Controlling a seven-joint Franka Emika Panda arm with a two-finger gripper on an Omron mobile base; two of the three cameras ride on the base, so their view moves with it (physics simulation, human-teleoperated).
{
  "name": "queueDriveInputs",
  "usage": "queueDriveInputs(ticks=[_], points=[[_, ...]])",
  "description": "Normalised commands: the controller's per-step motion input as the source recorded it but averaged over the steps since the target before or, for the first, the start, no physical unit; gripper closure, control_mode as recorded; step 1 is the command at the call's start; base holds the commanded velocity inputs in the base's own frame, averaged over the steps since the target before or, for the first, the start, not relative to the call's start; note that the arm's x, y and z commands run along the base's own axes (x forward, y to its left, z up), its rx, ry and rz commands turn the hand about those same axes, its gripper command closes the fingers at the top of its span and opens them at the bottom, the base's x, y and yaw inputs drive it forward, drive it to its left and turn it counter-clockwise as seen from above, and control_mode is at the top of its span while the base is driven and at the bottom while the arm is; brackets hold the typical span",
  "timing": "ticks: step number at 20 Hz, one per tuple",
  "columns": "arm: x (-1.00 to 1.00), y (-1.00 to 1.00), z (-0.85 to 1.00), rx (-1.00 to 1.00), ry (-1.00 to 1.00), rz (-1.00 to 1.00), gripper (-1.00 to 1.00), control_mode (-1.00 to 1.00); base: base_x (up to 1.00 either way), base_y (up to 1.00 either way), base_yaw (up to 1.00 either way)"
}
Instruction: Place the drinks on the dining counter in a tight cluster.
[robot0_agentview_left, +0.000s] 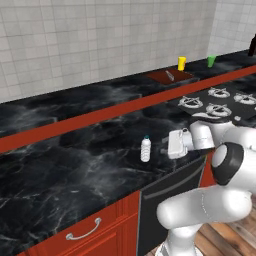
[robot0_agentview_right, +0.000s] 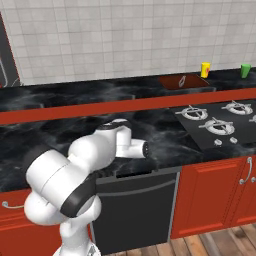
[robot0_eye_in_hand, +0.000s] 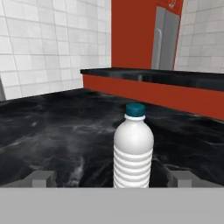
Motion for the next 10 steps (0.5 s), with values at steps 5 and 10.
queueDriveInputs(ticks=[5, 10], points=[[0.07, 0.00, -0.39, 0.00, 0.01, 0.00, -1.00, -1.00, 0.00, 0.00, 0.00], [0.34, 0.00, -0.15, 0.00, 0.03, 0.00, -1.00, -1.00, 0.00, 0.00, 0.00]])
